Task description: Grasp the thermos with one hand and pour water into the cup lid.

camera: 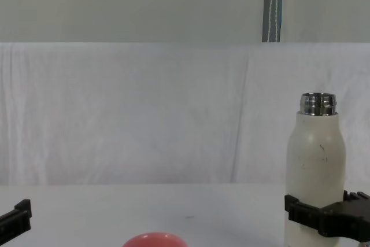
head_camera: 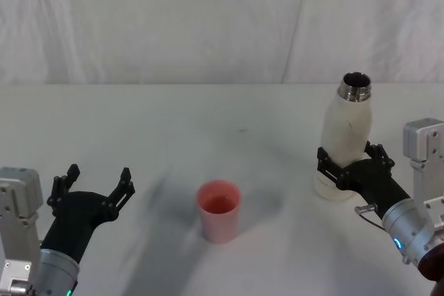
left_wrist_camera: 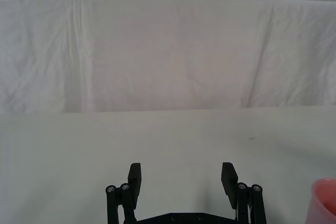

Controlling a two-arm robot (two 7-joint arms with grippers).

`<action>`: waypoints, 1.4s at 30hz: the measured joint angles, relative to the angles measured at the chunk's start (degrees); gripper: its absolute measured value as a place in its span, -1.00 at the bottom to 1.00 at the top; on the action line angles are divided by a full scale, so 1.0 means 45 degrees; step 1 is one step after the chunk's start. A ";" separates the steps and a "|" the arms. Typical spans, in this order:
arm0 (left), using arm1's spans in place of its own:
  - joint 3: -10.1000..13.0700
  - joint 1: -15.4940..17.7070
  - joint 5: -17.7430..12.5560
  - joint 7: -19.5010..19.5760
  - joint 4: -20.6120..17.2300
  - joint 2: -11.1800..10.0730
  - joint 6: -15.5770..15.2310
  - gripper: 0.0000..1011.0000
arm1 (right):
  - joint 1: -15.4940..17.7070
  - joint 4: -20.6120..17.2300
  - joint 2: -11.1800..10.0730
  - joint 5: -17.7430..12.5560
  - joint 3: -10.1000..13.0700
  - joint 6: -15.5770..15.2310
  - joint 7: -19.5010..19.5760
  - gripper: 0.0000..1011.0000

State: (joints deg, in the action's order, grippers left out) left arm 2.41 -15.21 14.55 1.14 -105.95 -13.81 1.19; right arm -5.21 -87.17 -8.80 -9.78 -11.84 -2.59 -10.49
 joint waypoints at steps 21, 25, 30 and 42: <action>0.0000 0.0000 0.0000 0.0000 0.0000 0.0000 0.0000 0.98 | -0.0116 0.0178 0.0016 0.0040 -0.0020 -0.0090 -0.0020 0.89; 0.0000 0.0000 0.0000 0.0000 0.0000 0.0000 0.0000 0.98 | -0.0112 0.0179 0.0015 0.0040 -0.0018 -0.0087 -0.0020 0.89; 0.0001 0.0000 0.0000 0.0000 0.0000 0.0000 0.0000 0.98 | -0.0109 0.0175 0.0014 0.0038 -0.0018 -0.0082 -0.0021 0.89; 0.0000 0.0000 0.0000 0.0000 0.0000 0.0000 0.0000 0.98 | -0.0097 0.0166 0.0013 0.0032 -0.0018 -0.0068 -0.0025 0.89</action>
State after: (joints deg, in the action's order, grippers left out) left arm 2.41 -15.21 14.54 1.14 -105.95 -13.81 1.19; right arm -5.65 -86.42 -8.75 -9.64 -11.92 -2.89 -10.60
